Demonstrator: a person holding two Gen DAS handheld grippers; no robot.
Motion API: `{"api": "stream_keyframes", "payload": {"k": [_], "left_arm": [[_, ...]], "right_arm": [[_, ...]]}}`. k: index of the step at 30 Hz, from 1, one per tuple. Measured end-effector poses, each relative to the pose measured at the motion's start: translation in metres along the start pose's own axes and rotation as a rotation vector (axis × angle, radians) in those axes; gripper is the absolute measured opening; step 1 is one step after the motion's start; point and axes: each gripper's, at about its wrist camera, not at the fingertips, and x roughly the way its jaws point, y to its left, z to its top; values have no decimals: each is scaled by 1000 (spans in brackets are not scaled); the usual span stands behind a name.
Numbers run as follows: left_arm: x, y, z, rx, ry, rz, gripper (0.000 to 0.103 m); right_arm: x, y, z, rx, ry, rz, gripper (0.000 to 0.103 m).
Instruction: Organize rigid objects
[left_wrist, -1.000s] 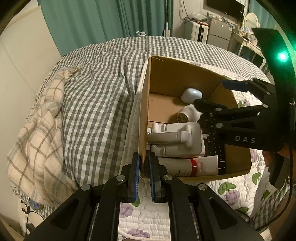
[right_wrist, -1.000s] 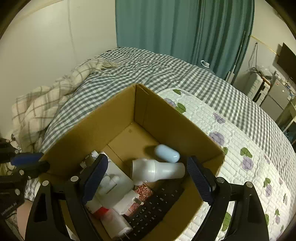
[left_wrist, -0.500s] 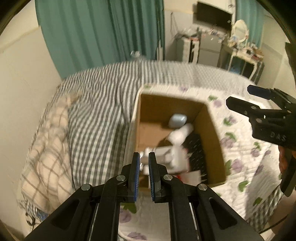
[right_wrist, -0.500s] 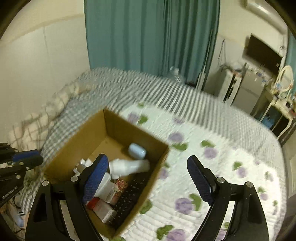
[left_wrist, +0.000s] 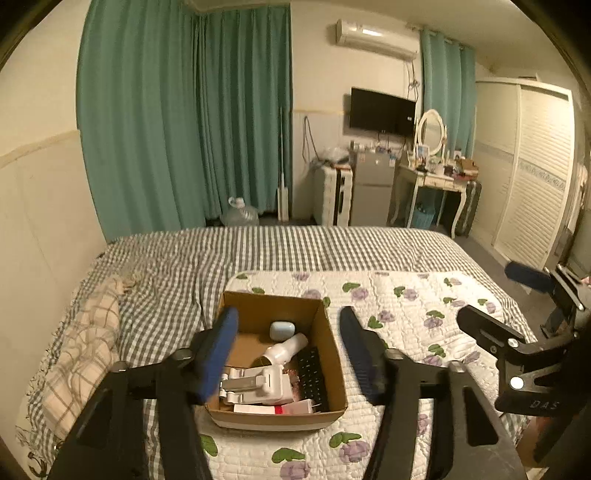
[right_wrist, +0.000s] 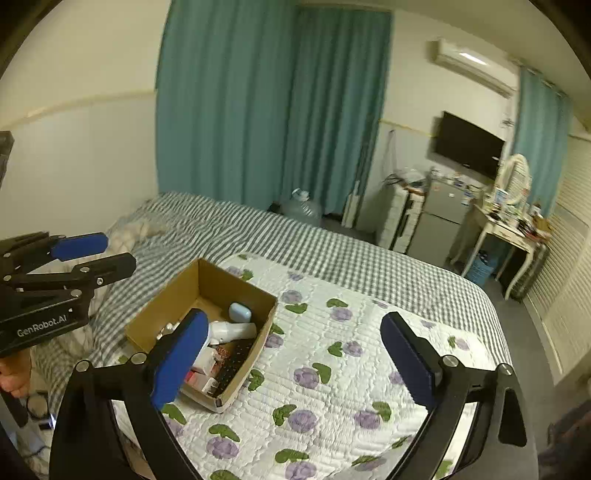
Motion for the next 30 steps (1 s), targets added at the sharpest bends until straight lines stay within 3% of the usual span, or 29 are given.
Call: {"api": "stream_keyframes", "payload": {"k": [4,6,10,20,30], "left_arm": [[-20,-9,-15,10,-89,35,73],[-26,-12,-24,12,-126,59,82],[-32,-21,-40,20,-167,78,82],[-29,-32,-58,13,-138,63,83],[-31,-34,-63,10,-132,70,83]], "right_arm": [[-24,-18,-25,157,-70,16,103],[-35,-20,-36,158,-115,-28,103],[-44,-21,-48,126,-147,-74,103],[-32,-22,-75,120,-113,-56,103],[-32,-22,-76,126,-117,-41,103]]}}
